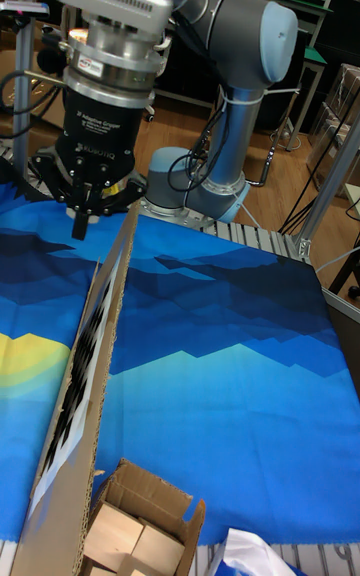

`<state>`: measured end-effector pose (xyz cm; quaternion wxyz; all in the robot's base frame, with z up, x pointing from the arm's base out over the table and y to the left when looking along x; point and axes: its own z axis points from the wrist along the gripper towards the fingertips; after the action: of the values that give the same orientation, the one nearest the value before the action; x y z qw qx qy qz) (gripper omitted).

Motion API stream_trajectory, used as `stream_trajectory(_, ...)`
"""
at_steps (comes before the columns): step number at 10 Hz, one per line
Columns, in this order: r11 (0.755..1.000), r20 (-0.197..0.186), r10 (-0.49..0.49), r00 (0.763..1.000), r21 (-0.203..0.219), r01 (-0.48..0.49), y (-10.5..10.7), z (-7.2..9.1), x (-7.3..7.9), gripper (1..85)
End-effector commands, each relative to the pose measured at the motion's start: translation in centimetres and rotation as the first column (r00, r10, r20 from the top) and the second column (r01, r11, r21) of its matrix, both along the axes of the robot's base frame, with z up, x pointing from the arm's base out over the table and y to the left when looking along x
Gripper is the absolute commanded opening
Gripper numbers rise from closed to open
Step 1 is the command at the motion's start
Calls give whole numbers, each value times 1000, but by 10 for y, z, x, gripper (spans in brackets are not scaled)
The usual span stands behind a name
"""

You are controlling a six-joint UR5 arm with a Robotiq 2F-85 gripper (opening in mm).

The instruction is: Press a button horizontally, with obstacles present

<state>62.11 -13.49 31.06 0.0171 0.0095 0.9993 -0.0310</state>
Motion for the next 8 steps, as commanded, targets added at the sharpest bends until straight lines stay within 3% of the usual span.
stream_trajectory(1,982,7,174,985,79,-173,26,3,1,10)
stream_trajectory(2,972,77,188,979,128,-196,42,5,16,10)
stream_trajectory(3,967,106,200,974,140,-214,47,6,22,10)
stream_trajectory(4,968,78,184,980,156,-195,49,6,15,10)
stream_trajectory(6,985,-3,133,991,107,-132,32,3,-3,10)
stream_trajectory(8,996,-19,46,999,82,-44,61,23,-16,10)
